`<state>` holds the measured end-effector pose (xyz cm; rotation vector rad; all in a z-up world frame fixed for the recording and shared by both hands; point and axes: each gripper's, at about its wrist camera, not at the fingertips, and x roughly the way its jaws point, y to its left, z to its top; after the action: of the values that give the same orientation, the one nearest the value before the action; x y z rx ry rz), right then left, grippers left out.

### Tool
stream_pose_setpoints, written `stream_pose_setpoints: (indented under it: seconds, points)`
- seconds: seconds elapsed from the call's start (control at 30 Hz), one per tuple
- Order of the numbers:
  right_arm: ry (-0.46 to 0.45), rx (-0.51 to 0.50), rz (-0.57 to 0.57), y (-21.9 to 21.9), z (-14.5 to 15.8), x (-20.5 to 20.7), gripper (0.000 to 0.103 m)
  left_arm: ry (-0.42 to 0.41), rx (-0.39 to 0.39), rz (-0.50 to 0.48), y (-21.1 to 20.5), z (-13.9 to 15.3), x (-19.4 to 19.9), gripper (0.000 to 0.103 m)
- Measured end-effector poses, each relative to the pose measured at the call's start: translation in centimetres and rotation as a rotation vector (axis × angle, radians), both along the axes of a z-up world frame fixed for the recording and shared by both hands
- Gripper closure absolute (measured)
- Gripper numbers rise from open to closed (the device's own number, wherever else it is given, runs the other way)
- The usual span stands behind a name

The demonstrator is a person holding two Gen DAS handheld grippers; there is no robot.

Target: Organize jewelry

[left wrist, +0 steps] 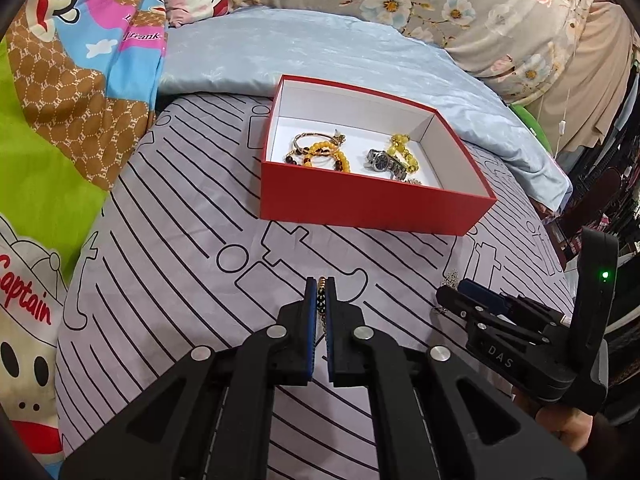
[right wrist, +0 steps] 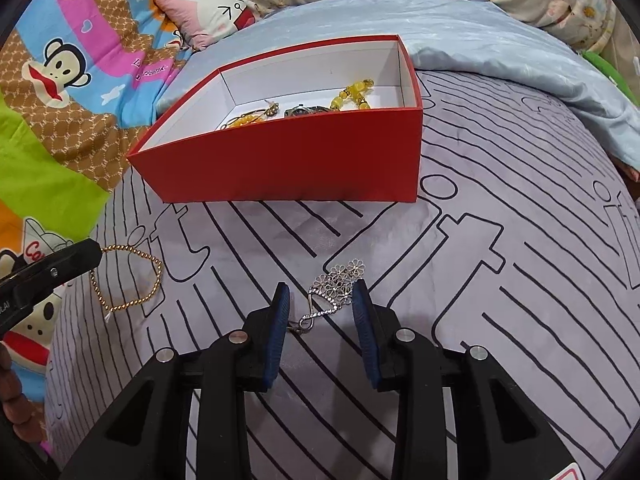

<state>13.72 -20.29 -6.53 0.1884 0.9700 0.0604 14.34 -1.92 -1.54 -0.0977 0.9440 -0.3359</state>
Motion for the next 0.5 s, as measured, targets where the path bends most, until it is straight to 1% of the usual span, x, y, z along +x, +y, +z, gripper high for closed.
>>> stream_pose_setpoints:
  seconds: [0.03, 0.1, 0.27, 0.3, 0.33, 0.37, 0.5]
  points:
    - [-0.004, -0.014, -0.002, 0.1, 0.0, 0.0, 0.076, 0.001, 0.0, 0.0, 0.0, 0.0, -0.1, 0.1]
    - [-0.006, -0.047, -0.007, 0.2, 0.0, 0.2, 0.085, 0.004, -0.002, -0.001, 0.0, -0.1, -0.1, 0.1]
    - [-0.004, -0.027, -0.014, -0.4, 0.0, 0.0, 0.087, 0.008, -0.003, -0.007, -0.1, -0.3, -0.3, 0.1]
    - [-0.004, -0.026, -0.017, -0.4, 0.0, -0.1, 0.095, 0.008, -0.004, -0.008, -0.1, -0.3, -0.4, 0.1]
    - [-0.006, -0.024, -0.018, -0.5, 0.0, -0.2, 0.096, 0.008, -0.005, -0.009, -0.1, -0.3, -0.3, 0.1]
    - [-0.006, -0.018, -0.02, -0.6, 0.2, -0.3, 0.103, 0.008, -0.007, -0.01, -0.1, -0.3, -0.4, 0.1]
    - [0.002, 0.005, -0.028, -1.2, 0.3, -0.6, 0.103, 0.005, -0.012, -0.012, -0.2, -0.2, -0.5, 0.1]
